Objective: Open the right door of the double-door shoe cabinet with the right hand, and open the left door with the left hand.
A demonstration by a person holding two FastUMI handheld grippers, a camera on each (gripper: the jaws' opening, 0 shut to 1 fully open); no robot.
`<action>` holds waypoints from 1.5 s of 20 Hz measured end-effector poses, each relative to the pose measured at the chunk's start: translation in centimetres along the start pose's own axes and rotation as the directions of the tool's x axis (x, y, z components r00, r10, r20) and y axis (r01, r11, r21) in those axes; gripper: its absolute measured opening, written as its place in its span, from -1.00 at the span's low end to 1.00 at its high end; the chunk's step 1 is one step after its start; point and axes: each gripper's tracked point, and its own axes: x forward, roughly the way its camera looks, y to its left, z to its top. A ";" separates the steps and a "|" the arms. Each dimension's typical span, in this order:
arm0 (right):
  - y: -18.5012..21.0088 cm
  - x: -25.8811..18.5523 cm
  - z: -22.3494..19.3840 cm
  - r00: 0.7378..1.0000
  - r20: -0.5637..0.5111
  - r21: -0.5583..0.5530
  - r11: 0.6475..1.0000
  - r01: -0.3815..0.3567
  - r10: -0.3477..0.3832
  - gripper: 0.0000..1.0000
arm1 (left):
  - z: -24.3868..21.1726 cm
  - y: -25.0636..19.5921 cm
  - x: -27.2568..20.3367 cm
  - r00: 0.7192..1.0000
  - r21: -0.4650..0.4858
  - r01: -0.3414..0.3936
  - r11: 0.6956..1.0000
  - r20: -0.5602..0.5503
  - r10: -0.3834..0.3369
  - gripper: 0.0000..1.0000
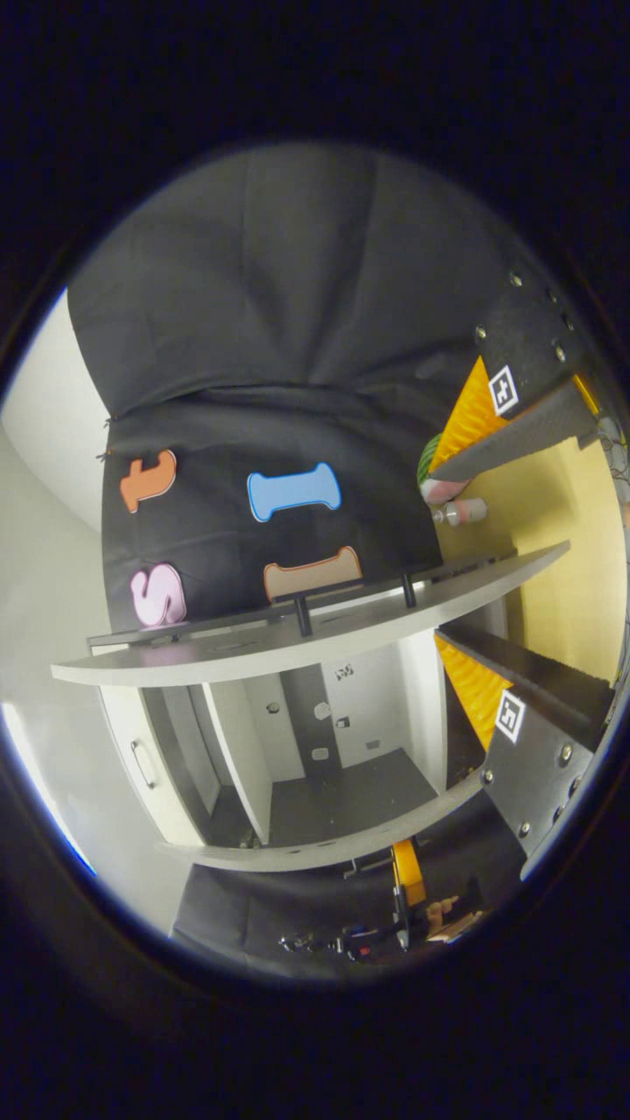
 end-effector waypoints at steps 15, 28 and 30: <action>1.5 0.4 -1.1 0.999 -0.029 -0.012 0.999 -0.033 0.033 0.96 | 0.0 2.1 -2.6 0.997 -0.020 -0.071 0.997 0.028 0.072 -0.55; 3.4 1.1 -1.7 0.997 -0.038 -0.022 0.998 -0.063 0.062 0.96 | -0.6 8.9 -7.3 0.956 0.007 -0.294 0.956 0.019 0.294 -0.77; 3.6 1.2 -1.8 0.997 -0.041 -0.024 0.997 -0.069 0.068 0.96 | -0.9 10.3 -8.0 0.944 -0.009 -0.328 0.945 0.012 0.328 -0.84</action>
